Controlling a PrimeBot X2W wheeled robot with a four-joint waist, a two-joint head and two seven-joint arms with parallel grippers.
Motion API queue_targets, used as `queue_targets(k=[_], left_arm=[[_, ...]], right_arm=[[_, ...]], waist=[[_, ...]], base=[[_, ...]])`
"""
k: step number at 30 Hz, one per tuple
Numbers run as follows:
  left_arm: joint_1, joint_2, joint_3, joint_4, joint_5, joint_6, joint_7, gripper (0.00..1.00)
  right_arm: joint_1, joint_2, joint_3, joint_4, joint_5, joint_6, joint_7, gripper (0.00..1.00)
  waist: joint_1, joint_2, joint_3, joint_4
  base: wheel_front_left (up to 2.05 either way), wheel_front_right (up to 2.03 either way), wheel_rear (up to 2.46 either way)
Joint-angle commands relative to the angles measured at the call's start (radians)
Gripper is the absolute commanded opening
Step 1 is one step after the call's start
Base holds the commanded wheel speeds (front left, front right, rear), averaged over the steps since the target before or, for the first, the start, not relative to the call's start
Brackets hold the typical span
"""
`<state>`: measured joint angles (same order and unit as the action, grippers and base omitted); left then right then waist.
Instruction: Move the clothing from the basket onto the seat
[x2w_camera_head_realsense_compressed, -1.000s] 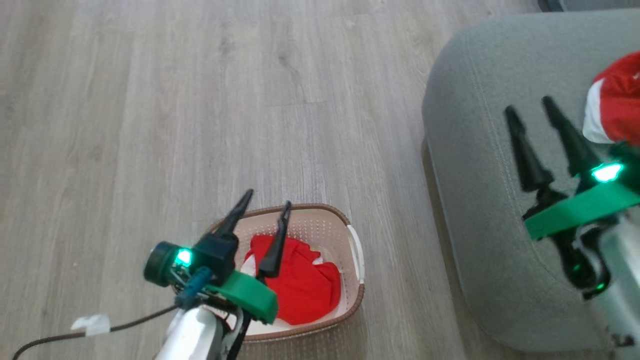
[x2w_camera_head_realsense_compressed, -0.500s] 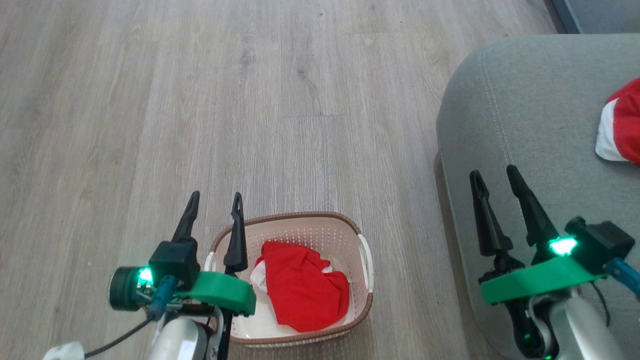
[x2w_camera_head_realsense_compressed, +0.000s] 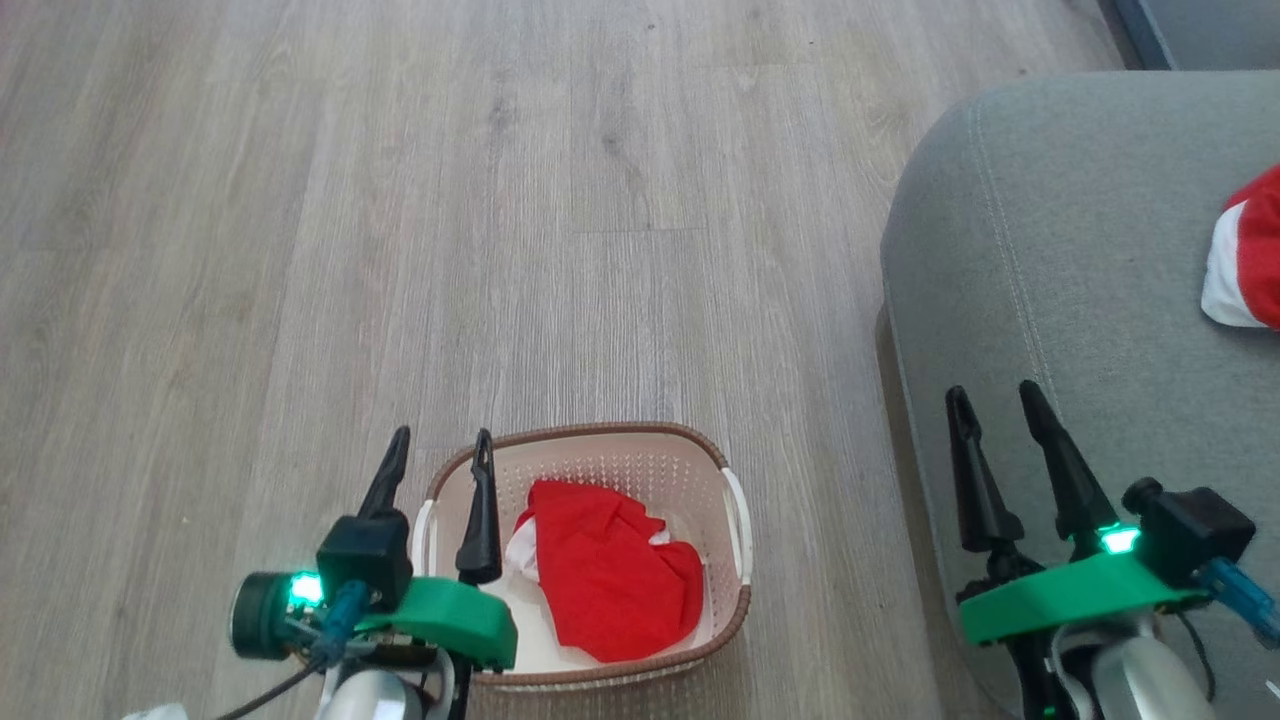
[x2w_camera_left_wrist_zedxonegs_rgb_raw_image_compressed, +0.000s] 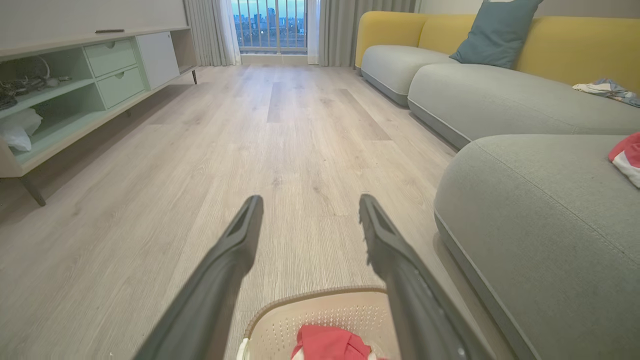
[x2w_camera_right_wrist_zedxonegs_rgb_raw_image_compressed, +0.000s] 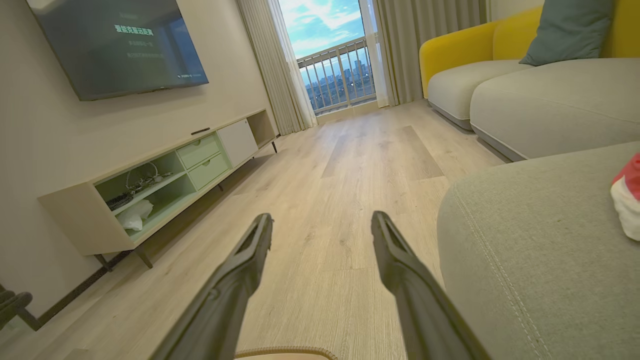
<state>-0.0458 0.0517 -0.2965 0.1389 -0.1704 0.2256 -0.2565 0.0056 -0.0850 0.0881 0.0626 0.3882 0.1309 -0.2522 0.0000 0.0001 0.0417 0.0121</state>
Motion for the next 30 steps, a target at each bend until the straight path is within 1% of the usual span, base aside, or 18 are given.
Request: queue_targets(k=[1,10,23,30], left_arm=[[-0.026,-0.001,0.025,-0.026,-0.010,-0.004,-0.005,1.00],[-0.032,-0.001,0.023,-0.008,-0.025,-0.023,-0.005,1.00],[-0.034,-0.001,0.016,-0.005,-0.024,-0.033,-0.005,1.00],[-0.048,-0.001,0.009,-0.016,-0.025,-0.031,-0.005,1.00]], right_arm=[[-0.021,0.004,0.013,-0.028,-0.009,0.000,-0.009,1.00],[-0.032,0.013,-0.007,-0.018,-0.019,0.000,-0.009,1.00],[-0.036,0.013,-0.028,-0.021,-0.010,0.000,-0.010,1.00],[-0.044,0.008,-0.033,-0.025,-0.016,0.000,-0.010,1.00]], waist=[[0.0000,-0.0001,0.001,0.001],[0.0000,-0.0001,0.011,0.008],[0.0000,-0.0001,0.012,0.010],[0.0000,-0.0001,0.041,0.009]], base=[[0.00,0.00,0.00],[0.00,0.00,0.00],[0.00,0.00,0.00],[0.00,0.00,0.00]])
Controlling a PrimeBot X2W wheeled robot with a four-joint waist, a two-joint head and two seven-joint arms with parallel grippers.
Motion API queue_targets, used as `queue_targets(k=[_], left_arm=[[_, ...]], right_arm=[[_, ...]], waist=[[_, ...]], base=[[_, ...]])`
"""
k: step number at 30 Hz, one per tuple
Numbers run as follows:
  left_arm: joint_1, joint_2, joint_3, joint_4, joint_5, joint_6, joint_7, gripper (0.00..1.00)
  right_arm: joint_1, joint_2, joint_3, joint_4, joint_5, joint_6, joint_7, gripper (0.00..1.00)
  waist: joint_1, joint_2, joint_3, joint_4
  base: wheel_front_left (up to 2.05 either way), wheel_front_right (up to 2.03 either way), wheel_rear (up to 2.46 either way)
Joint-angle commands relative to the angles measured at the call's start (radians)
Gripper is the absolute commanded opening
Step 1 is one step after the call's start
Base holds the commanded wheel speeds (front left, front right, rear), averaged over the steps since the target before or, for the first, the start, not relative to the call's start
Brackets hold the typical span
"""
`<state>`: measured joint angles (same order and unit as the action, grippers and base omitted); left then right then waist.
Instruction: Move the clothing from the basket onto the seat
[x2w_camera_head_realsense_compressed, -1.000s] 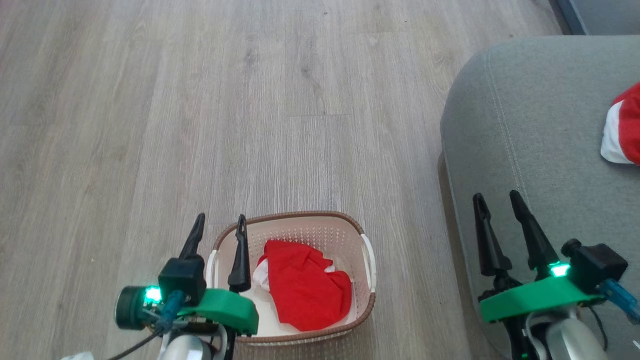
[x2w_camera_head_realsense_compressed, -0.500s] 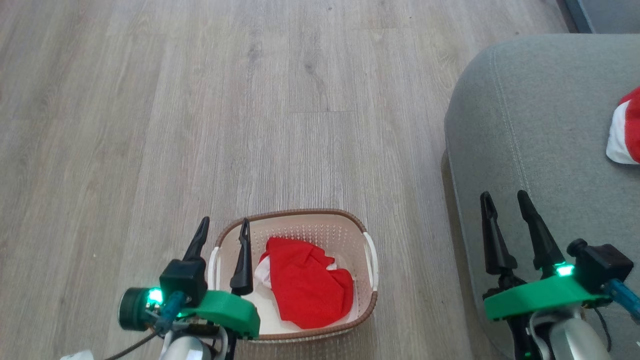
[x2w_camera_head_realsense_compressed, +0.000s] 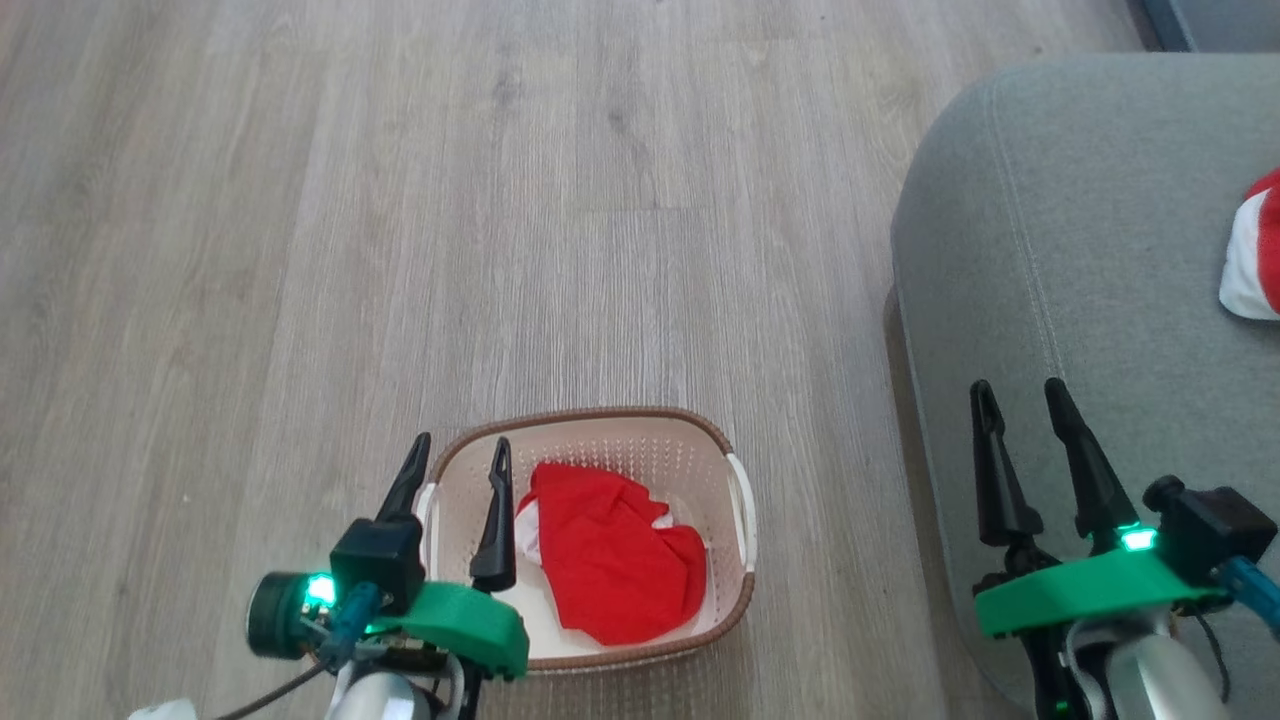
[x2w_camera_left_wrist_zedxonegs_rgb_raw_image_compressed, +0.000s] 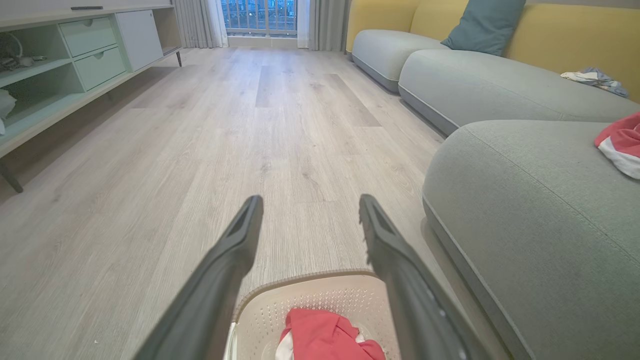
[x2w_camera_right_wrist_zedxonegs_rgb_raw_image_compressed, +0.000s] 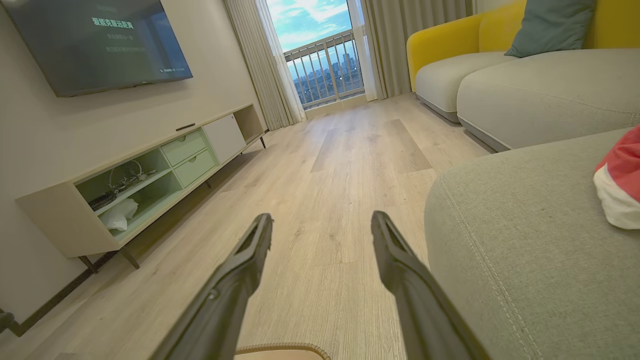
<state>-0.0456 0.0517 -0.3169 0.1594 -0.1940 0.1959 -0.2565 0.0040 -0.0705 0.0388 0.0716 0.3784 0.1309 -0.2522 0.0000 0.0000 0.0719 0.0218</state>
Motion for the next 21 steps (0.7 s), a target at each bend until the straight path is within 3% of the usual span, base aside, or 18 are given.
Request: queue_targets(k=[1,7,21], left_arm=[[-0.051,-0.001,0.028,-0.035,-0.009,-0.004,-0.005,1.00],[-0.078,-0.001,0.003,0.004,-0.016,-0.025,-0.005,1.00],[-0.369,-0.001,-0.083,0.371,0.020,-0.082,-0.005,1.00]], right_arm=[[-0.046,-0.011,0.014,-0.032,-0.014,0.000,-0.010,1.00],[-0.080,-0.036,-0.003,-0.036,-0.068,0.000,-0.010,1.00],[-0.225,-0.098,0.014,-0.131,-0.135,0.000,-0.010,1.00]], waist=[[0.0000,0.0000,0.017,-0.001],[0.0000,0.0000,0.086,-0.007],[0.0000,0.0000,0.480,-0.045]], base=[[0.00,0.00,0.00],[0.00,0.00,0.00],[0.00,0.00,0.00]])
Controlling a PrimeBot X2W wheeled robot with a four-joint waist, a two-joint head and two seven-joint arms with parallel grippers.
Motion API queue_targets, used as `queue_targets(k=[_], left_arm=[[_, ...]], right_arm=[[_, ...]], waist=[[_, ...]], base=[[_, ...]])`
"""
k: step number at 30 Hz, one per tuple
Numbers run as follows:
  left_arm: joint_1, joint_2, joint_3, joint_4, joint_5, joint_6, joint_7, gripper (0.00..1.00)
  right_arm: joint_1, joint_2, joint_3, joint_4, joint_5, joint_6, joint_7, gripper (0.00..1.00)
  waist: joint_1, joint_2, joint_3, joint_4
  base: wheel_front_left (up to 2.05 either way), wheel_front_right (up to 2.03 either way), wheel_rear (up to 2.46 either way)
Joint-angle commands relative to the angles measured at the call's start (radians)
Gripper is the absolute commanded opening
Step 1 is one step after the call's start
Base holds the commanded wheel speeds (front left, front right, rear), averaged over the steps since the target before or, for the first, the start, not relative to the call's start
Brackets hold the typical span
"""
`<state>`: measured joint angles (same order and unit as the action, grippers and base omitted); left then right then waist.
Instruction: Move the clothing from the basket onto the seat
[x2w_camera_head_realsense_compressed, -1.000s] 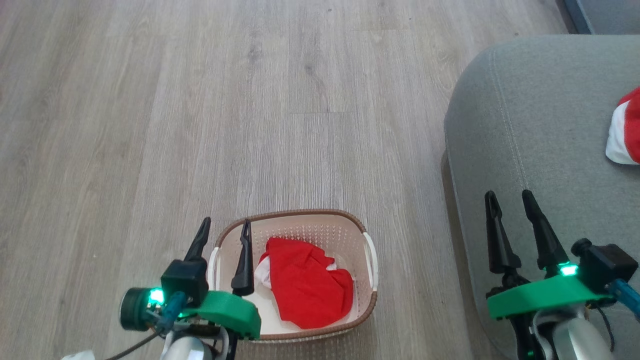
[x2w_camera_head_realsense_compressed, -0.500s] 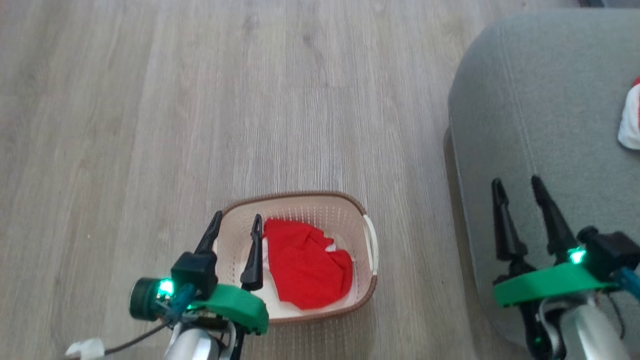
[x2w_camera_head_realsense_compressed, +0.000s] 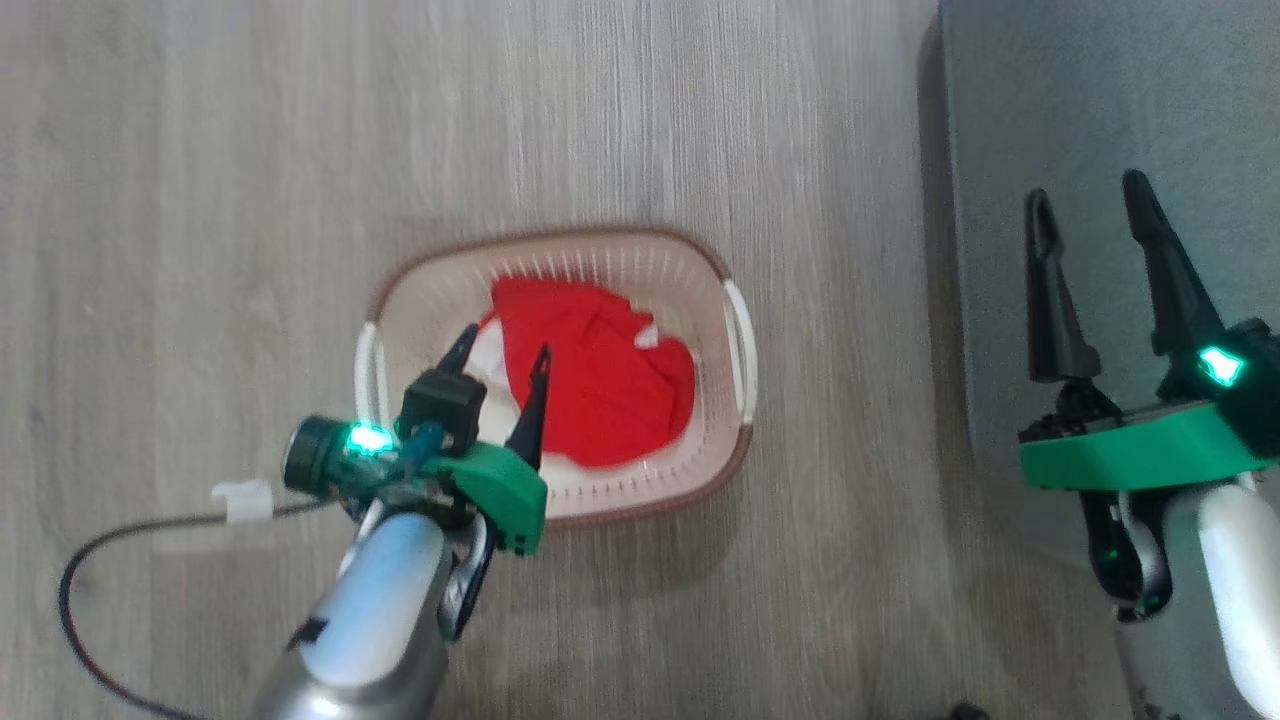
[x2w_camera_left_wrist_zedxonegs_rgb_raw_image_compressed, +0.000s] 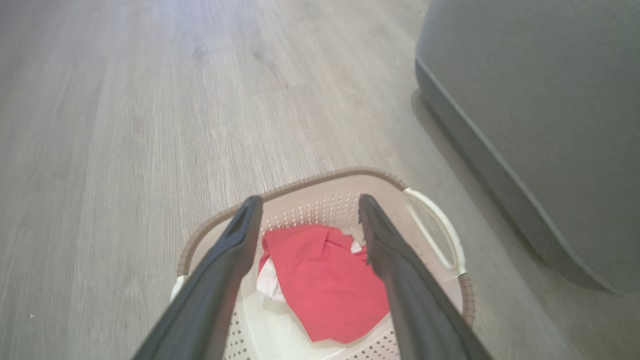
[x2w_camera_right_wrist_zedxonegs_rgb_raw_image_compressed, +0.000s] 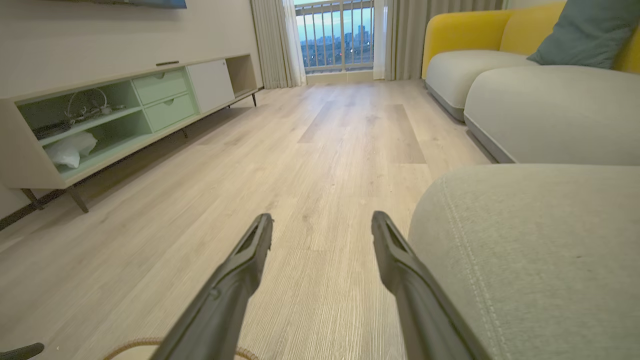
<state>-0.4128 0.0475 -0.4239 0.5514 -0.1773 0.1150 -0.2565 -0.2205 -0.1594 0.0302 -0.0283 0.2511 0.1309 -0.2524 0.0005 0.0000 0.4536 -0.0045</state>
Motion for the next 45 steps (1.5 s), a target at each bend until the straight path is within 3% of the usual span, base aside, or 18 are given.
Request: queue_targets(k=[1,9,22,25,29,33,38,45], left_arm=[[-0.027,0.003,0.020,0.008,0.007,-0.006,-0.005,1.00],[-0.227,0.003,0.006,0.229,0.052,-0.029,-0.005,1.00],[-0.549,0.023,0.101,0.667,-0.024,-0.083,0.005,1.00],[-0.588,0.055,0.117,0.707,-0.038,-0.064,0.035,1.00],[-0.616,0.106,0.108,0.729,-0.019,0.034,0.097,1.00],[-0.623,0.125,0.068,0.735,0.021,0.071,0.156,1.00],[-0.640,0.131,0.057,0.737,0.022,0.077,0.183,1.00],[-0.661,0.134,0.028,0.739,0.032,0.050,0.192,1.00]], right_arm=[[-0.006,-0.011,0.032,-0.040,-0.011,0.000,-0.009,1.00],[-0.063,-0.002,0.100,-0.101,-0.043,0.000,-0.009,1.00],[-0.150,0.075,0.181,-0.143,-0.028,0.000,-0.009,1.00],[-0.162,0.093,0.215,-0.153,-0.006,0.000,-0.009,1.00],[-0.175,0.104,0.254,-0.174,-0.010,0.000,-0.009,1.00],[-0.174,0.107,0.270,-0.188,-0.025,0.000,-0.009,1.00],[-0.162,0.109,0.281,-0.215,-0.009,0.000,-0.009,1.00],[-0.128,0.109,0.272,-0.235,0.011,0.000,-0.009,1.00]], waist=[[-0.0005,0.0000,0.130,-0.025],[-0.0005,0.0000,0.317,-0.075],[-0.0005,0.0000,0.525,-0.186],[-0.0005,0.0000,0.557,-0.219],[-0.0005,0.0000,0.583,-0.252],[-0.0005,0.0000,0.598,-0.268],[-0.0005,0.0000,0.615,-0.281],[-0.0005,0.0000,0.625,-0.297]], base=[[0.00,0.00,0.00],[0.00,0.00,0.00],[0.00,0.00,0.00],[0.00,0.00,0.00],[0.00,0.00,0.00],[0.00,0.00,0.00],[0.00,0.00,0.00],[0.00,0.00,0.00]])
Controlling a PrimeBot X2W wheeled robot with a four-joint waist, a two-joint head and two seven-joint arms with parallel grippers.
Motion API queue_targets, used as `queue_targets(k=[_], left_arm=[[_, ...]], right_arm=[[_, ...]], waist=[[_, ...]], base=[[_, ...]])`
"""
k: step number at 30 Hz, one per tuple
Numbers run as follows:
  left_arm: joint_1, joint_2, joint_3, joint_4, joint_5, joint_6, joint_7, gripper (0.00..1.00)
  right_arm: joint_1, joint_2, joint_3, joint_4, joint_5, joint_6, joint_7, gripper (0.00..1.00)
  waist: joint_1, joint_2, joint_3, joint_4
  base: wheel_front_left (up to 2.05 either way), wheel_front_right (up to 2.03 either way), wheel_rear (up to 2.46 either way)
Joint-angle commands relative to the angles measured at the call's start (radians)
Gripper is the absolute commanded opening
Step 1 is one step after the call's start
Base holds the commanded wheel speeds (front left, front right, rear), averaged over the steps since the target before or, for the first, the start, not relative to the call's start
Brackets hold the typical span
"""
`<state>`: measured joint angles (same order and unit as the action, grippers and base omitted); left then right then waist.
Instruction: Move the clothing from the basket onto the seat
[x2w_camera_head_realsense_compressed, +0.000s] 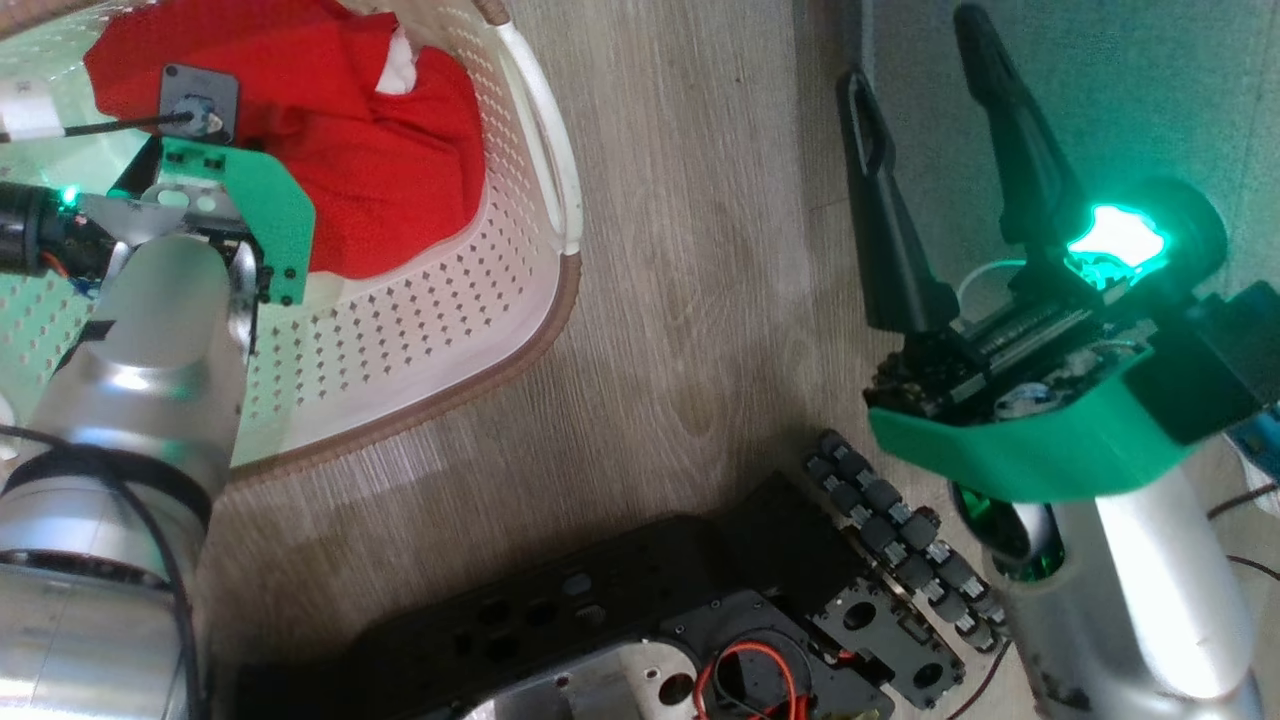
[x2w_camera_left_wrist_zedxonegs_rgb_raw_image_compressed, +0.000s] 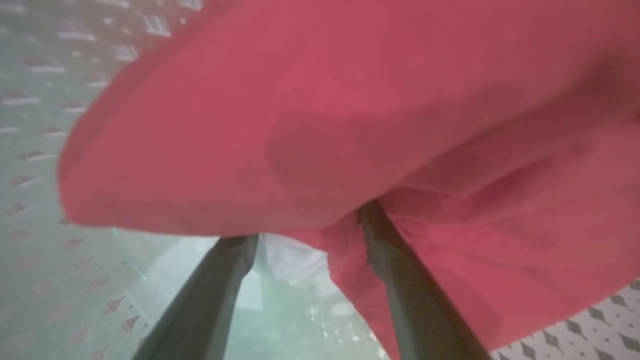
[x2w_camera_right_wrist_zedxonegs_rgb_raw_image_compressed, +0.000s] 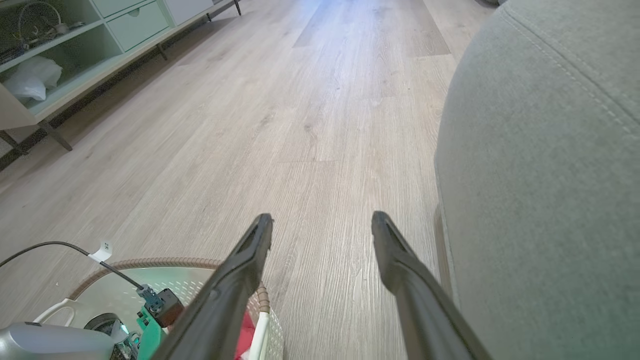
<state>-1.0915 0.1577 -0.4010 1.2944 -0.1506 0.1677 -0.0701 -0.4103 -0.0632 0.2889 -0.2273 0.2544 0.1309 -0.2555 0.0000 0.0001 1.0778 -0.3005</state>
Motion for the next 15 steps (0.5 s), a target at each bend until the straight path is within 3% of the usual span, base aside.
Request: queue_targets(k=[1,4,5,6,7,15], left_arm=[[0.016,0.024,0.000,-0.004,0.008,-0.006,0.006,1.00],[0.009,0.021,-0.017,-0.004,0.016,-0.011,0.007,1.00],[0.007,0.021,-0.021,-0.004,0.017,-0.014,0.009,0.69],[0.005,0.020,-0.025,-0.004,0.018,-0.018,0.011,0.47],[0.003,0.019,-0.028,-0.004,0.018,-0.021,0.012,0.00],[0.003,0.021,-0.052,-0.004,0.018,-0.058,0.009,0.00]], right_arm=[[0.066,0.013,0.013,-0.037,0.009,0.000,-0.006,1.00],[0.073,0.013,0.013,-0.038,0.012,0.000,-0.006,1.00],[0.074,0.013,0.013,-0.038,0.013,0.000,-0.006,1.00],[0.075,0.013,0.013,-0.038,0.013,0.000,-0.006,1.00],[0.075,0.013,0.012,-0.038,0.014,0.000,-0.006,1.00],[0.070,0.013,0.007,-0.028,0.019,0.000,-0.006,1.00]], waist=[[0.0000,-0.0001,0.001,-0.003],[0.0000,-0.0001,0.002,-0.006],[0.0000,-0.0001,0.003,-0.007],[0.0000,-0.0001,0.003,-0.008],[0.0000,-0.0001,0.004,-0.009],[0.0000,-0.0001,0.000,-0.011]], base=[[0.00,0.00,0.00],[0.00,0.00,0.00],[0.00,0.00,0.00],[0.00,0.00,0.00],[0.00,0.00,0.00],[0.00,0.00,0.00]])
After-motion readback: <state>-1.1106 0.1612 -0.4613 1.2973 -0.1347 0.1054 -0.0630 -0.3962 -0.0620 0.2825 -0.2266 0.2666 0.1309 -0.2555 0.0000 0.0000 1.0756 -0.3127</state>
